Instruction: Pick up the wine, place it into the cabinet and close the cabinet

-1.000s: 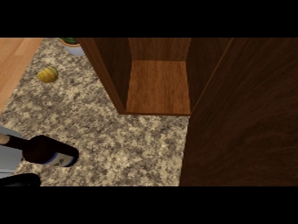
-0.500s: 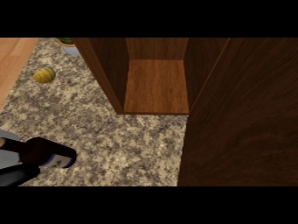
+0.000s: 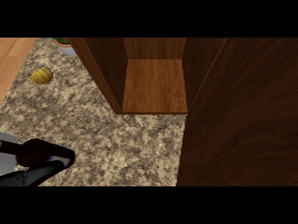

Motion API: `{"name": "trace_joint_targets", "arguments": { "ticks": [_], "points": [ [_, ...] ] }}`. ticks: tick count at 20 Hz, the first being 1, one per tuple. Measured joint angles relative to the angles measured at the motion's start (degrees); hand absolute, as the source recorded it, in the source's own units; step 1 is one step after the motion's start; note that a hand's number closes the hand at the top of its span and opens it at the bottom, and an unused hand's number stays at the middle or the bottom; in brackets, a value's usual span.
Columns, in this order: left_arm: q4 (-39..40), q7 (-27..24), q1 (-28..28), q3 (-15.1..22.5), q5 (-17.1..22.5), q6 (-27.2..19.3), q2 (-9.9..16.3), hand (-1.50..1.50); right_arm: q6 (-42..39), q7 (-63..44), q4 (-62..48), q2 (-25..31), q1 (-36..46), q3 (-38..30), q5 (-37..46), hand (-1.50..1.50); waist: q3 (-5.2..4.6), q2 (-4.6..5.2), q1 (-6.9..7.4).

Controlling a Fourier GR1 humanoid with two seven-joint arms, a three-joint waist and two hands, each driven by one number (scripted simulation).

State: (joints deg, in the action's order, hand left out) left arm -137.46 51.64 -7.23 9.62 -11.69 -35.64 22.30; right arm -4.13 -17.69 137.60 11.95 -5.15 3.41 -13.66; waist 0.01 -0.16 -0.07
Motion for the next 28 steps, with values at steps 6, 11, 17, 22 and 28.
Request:
{"name": "trace_joint_targets", "arguments": {
  "ticks": [6, 11, 17, 22, 28],
  "points": [
    [2.38, -12.59, 9.56, -1.36, 0.07, -0.57, -3.07, -1.50, -3.40, 0.78, -0.19, 0.57, -1.11, -3.68, -1.07, -1.50, -0.05, 0.04, -0.01],
    [5.82, -23.76, 16.43, -3.70, 4.60, 0.82, -5.43, -1.50, -5.10, 0.58, -0.41, 0.10, -1.57, -4.98, -2.21, -1.50, -0.09, 0.02, 0.07],
    [11.32, -35.48, 21.41, -8.45, 11.74, 5.02, -7.78, -1.50, -5.87, -0.22, -0.44, -1.35, -1.52, -4.26, -2.86, -1.50, -0.09, 0.01, 0.10],
    [16.24, -44.26, 25.46, -11.74, 16.63, 9.43, -9.86, -1.50, -8.05, 0.09, -0.60, -1.41, -2.38, -5.61, -3.49, -1.50, -0.08, 0.01, 0.10],
    [23.72, -53.38, 27.90, -14.50, 20.04, 13.88, -12.15, -1.50, -8.46, -0.92, -0.47, -2.33, -2.25, -5.96, -4.28, -1.50, -0.06, 0.00, -0.03]
  ]
}}
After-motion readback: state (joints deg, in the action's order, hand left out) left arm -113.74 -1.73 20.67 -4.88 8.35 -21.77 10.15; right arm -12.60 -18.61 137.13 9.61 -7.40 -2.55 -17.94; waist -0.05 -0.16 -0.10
